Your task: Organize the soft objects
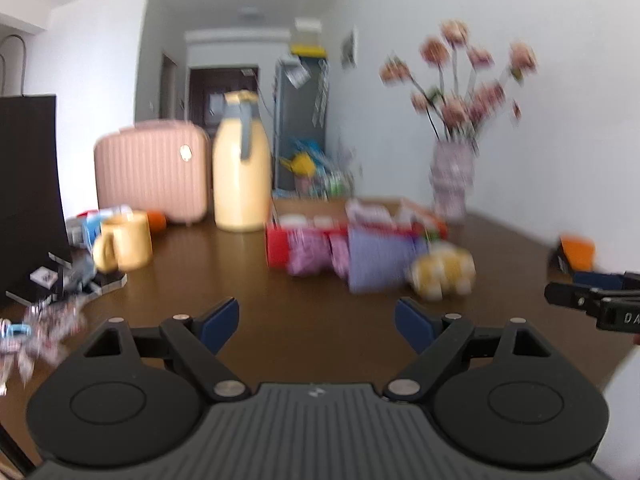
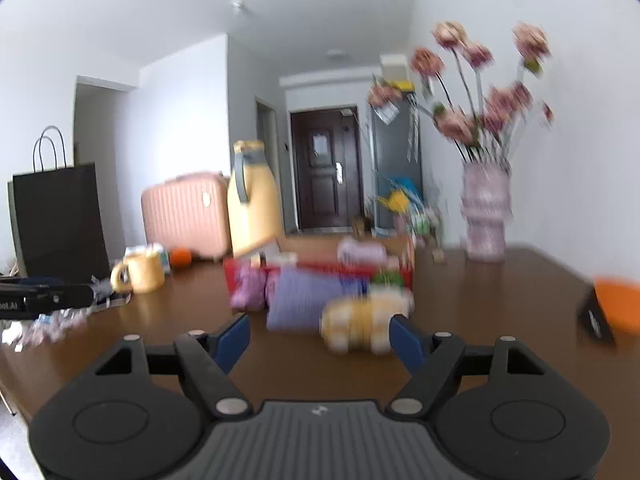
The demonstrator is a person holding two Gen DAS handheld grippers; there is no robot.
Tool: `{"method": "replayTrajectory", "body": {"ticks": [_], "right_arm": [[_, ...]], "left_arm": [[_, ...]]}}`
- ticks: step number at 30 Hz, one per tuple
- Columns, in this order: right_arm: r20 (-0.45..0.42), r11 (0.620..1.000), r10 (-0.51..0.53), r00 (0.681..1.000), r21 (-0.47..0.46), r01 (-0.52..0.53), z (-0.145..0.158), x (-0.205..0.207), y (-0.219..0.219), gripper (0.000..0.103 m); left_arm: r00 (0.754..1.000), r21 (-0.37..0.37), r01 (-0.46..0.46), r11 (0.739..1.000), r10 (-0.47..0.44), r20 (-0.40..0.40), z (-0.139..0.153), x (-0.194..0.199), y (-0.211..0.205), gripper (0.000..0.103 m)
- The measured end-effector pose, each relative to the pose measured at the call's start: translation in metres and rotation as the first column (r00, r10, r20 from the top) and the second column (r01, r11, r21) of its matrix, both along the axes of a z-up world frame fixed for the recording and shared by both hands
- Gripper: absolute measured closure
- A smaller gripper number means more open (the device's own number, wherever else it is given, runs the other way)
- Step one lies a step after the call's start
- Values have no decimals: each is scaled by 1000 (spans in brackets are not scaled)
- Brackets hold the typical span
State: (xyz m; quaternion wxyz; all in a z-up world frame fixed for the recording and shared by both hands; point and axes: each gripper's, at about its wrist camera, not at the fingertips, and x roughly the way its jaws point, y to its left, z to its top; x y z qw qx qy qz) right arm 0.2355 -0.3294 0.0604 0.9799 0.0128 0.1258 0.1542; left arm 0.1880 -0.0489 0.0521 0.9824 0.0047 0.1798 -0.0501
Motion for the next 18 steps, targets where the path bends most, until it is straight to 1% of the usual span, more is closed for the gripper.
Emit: {"method": "replayTrajectory", "body": {"ticks": [1, 3, 6, 11, 15, 18], "right_arm": [[-17, 1000, -4, 1000, 8, 4, -10, -12, -2, 27], [-48, 1000, -20, 999, 13, 21, -28, -31, -4, 27], [-88, 1000, -23, 996, 19, 24, -43, -49, -6, 29], [-66, 999, -41, 997, -9, 40, -42, -62, -6, 29], [-63, 999, -45, 997, 1, 45, -38, -56, -7, 29], [-63, 999, -41, 997, -13, 40, -35, -49, -4, 30]], "left_arm": [[1000, 9, -1, 1000, 1, -12, -4, -3, -2, 16], [1000, 3, -4, 1000, 4, -29, -8, -4, -5, 16], [1000, -7, 0, 1000, 0, -20, -7, -5, -9, 16], [1000, 5, 15, 1000, -15, -19, -5, -5, -13, 17], [1000, -13, 4, 1000, -4, -19, -1, 5, -11, 18], [999, -25, 2, 1000, -3, -39, -3, 17, -11, 21]]}}
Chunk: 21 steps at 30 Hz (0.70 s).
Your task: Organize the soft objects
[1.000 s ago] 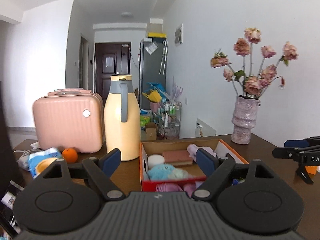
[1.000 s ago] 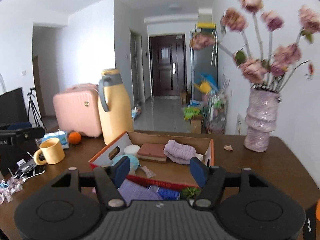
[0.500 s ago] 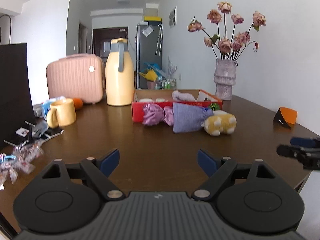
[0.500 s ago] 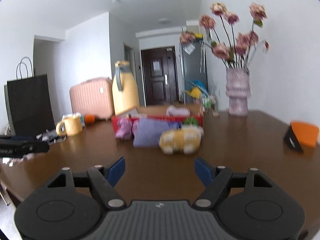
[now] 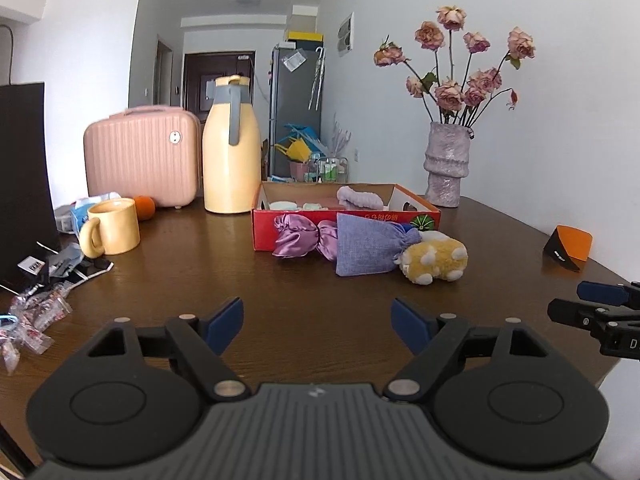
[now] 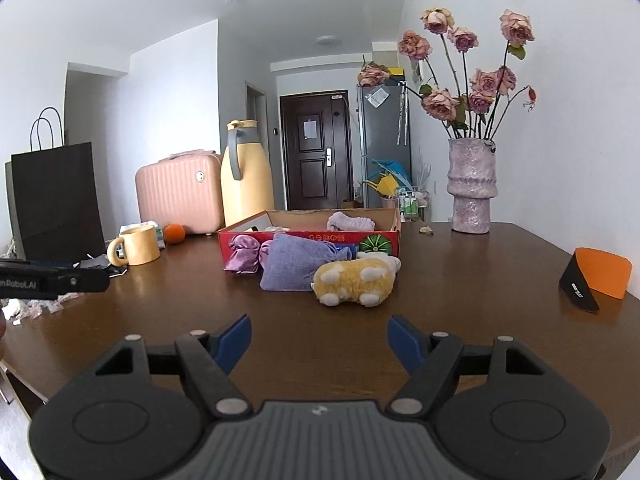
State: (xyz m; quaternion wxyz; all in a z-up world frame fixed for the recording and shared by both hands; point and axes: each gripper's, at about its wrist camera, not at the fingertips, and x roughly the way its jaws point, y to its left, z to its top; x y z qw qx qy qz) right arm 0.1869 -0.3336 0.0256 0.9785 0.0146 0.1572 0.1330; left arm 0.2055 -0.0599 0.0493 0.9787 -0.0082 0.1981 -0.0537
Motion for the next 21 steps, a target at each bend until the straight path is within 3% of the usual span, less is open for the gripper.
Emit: {"method": "replayTrajectory", "body": {"ticks": [9, 13, 17, 21], "right_arm": [[-57, 999, -14, 998, 33, 16, -7, 36, -9, 37], [-94, 999, -10, 995, 41, 14, -12, 66, -14, 36], [-124, 998, -13, 992, 58, 20, -19, 113, -17, 37], [-147, 992, -78, 986, 82, 91, -21, 151, -31, 35]], "left_arm": [[994, -4, 39, 999, -40, -101, -16, 65, -23, 34], [986, -3, 107, 994, -107, -129, -19, 121, -49, 43], [960, -28, 229, 973, -230, -158, -25, 181, -84, 42], [925, 38, 352, 935, -341, -166, -41, 219, -127, 37]]}}
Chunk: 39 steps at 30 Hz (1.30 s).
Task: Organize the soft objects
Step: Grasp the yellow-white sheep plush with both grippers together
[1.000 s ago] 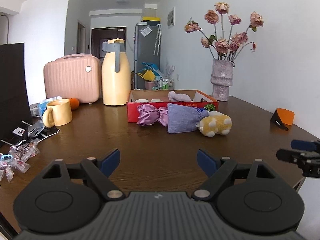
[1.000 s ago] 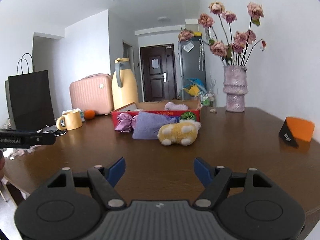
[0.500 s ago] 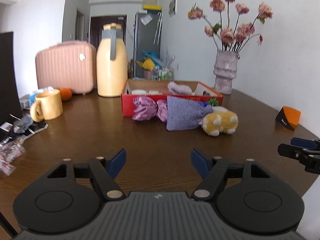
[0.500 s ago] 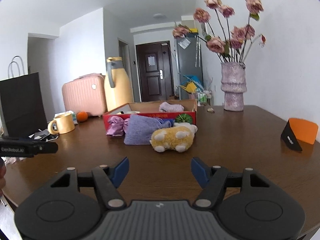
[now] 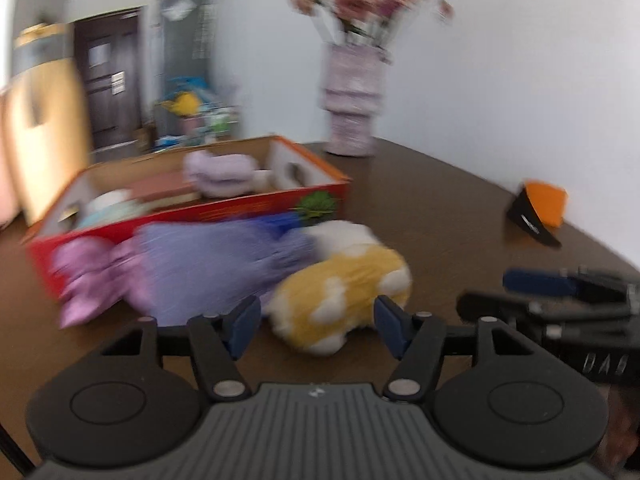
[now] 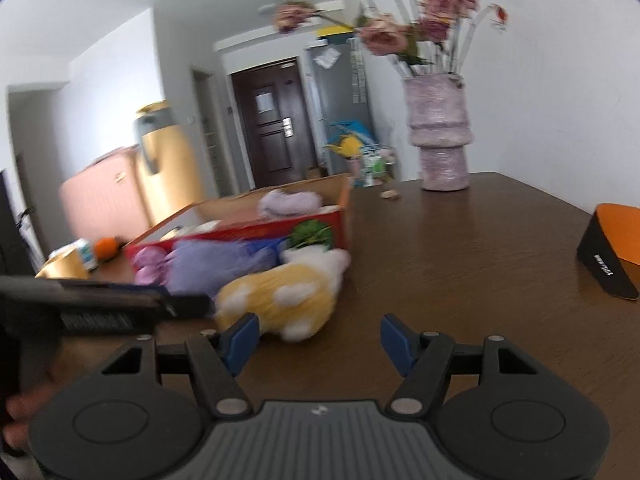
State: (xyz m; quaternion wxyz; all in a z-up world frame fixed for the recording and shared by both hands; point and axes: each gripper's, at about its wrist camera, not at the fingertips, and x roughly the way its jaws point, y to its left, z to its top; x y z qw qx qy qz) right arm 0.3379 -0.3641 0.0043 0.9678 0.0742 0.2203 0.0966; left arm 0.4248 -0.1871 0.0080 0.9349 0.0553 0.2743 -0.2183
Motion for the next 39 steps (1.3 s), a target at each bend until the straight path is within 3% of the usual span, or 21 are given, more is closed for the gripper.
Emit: {"method": "replayTrajectory", "body": {"ticks": [4, 7, 10, 12, 14, 17, 19, 21, 23, 25, 28, 31, 34, 37, 39], "right_arm": [[2, 995, -93, 996, 18, 93, -3, 22, -22, 33], [-12, 987, -156, 988, 39, 157, -4, 29, -42, 32], [-15, 986, -166, 986, 28, 167, -6, 31, -54, 32], [-13, 985, -172, 985, 28, 173, -5, 32, -59, 32], [-10, 985, -173, 985, 27, 173, -1, 34, -63, 29], [-14, 990, -142, 990, 16, 142, 1, 39, -61, 19], [-47, 996, -88, 995, -3, 88, -4, 48, -50, 15], [-88, 999, -35, 995, -15, 34, -12, 62, -29, 10], [-100, 999, -7, 995, -33, 4, -19, 75, -6, 15], [-112, 996, -41, 993, -82, 32, -21, 87, 11, 49], [-135, 995, -94, 986, -50, 87, -25, 95, 11, 53], [-111, 996, -84, 990, -40, 80, -24, 73, -3, 53], [-102, 996, 53, 993, -64, -60, -22, 31, -11, 53], [-120, 955, 258, 959, -118, -272, -23, -15, 10, 51], [-125, 941, 316, 940, -85, -328, -23, -34, 22, 46]], "left_arm": [[1000, 43, 5, 999, -4, -20, -12, 25, -19, 34], [995, -44, 53, 998, -57, -84, -15, 26, -23, 35], [964, -163, 200, 966, -224, -146, -9, 10, -34, 35], [952, -189, 230, 955, -261, -161, -8, 2, -35, 35], [965, -148, 186, 971, -209, -161, -6, -6, -28, 35], [998, -40, 42, 998, -44, -54, 3, -18, -8, 34], [998, -9, -56, 998, 56, -15, 9, -20, 6, 34], [994, -26, -110, 994, 110, -11, 13, -20, 20, 33], [988, -29, -154, 988, 153, -22, 13, -19, 31, 33], [984, -18, -174, 985, 174, -27, 13, -21, 39, 33], [984, -2, -176, 984, 176, -37, 13, -30, 41, 33], [991, -5, -127, 992, 126, -48, 12, -55, 43, 31], [997, -13, -52, 999, 51, -57, 6, -86, 45, 30], [994, -11, -34, 999, 33, -102, -6, -99, 46, 30], [992, -17, -51, 999, 49, -116, -11, -102, 51, 30]]}}
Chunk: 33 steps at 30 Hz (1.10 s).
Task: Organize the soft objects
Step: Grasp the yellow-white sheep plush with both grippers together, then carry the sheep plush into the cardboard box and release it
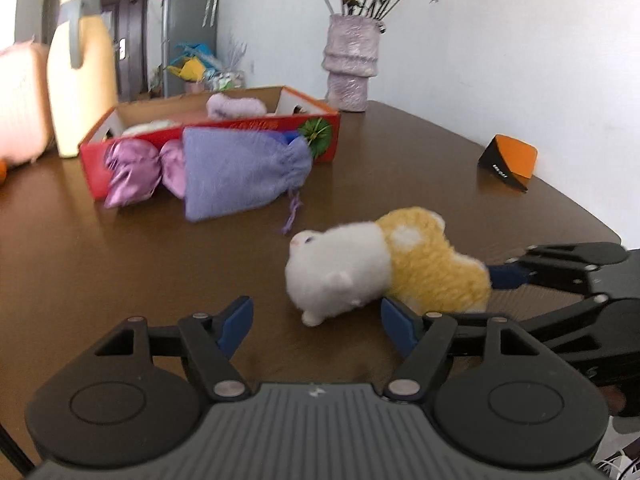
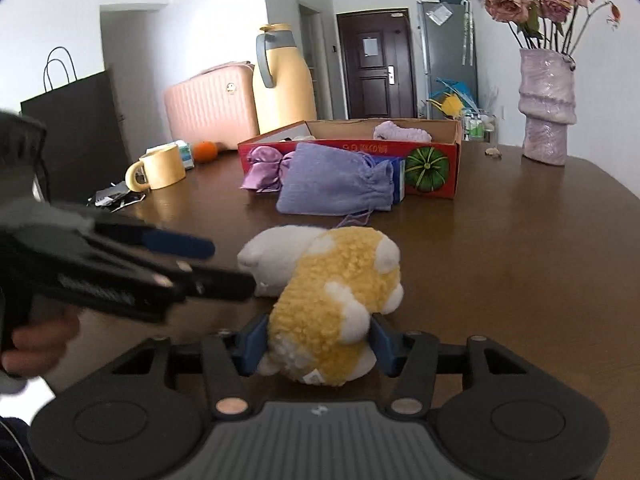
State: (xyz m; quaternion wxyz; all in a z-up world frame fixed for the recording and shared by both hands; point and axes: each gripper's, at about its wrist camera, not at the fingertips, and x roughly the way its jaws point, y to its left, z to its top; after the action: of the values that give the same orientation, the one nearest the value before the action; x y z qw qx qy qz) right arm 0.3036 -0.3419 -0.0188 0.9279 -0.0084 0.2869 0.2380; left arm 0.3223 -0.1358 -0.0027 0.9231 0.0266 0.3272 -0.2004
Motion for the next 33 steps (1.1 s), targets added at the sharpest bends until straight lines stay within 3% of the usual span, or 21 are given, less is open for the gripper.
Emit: {"method": "replayTrajectory", "body": {"ticks": [3, 6, 8, 9, 10, 17, 22, 26, 29, 31, 33], "right_arm": [[-3, 999, -33, 999, 11, 33, 2, -14, 6, 37], [20, 996, -87, 996, 29, 86, 8, -18, 1, 37], [22, 991, -124, 992, 50, 122, 11, -17, -2, 44], [20, 990, -131, 991, 60, 129, 12, -16, -2, 60], [13, 989, -134, 991, 65, 133, 12, -16, -2, 61], [-29, 989, -118, 993, 91, 120, 11, -9, 1, 67], [1, 989, -107, 994, 104, 106, 25, -5, 2, 67], [69, 991, -73, 995, 117, 64, 58, 21, 0, 67], [132, 994, -54, 990, 105, 40, 92, 68, -1, 68], [151, 995, -34, 988, 101, 19, 110, 113, 0, 68], [124, 995, -25, 992, 97, 13, 121, 169, 1, 68]], "left_arm": [[1000, -33, 9, 999, -8, 19, 2, 1, 6, 31], [999, -58, 31, 998, -29, 30, 3, 11, 6, 31], [997, -82, 72, 994, -70, 31, 3, 18, 4, 31], [996, -96, 91, 991, -89, 26, 1, 22, 3, 38], [995, -107, 102, 989, -101, 14, 0, 26, 3, 52], [991, -185, 131, 974, -133, 3, 0, 42, 14, 62], [991, -241, 131, 962, -119, 61, 38, 63, 25, 63], [986, -251, 132, 959, -101, 133, 83, 123, 28, 63], [988, -287, 54, 956, -10, 155, 98, 187, 28, 63], [995, -287, 7, 958, 23, 100, 94, 235, 26, 64], [998, -300, -56, 952, 50, -25, 81, 287, 27, 64]]}}
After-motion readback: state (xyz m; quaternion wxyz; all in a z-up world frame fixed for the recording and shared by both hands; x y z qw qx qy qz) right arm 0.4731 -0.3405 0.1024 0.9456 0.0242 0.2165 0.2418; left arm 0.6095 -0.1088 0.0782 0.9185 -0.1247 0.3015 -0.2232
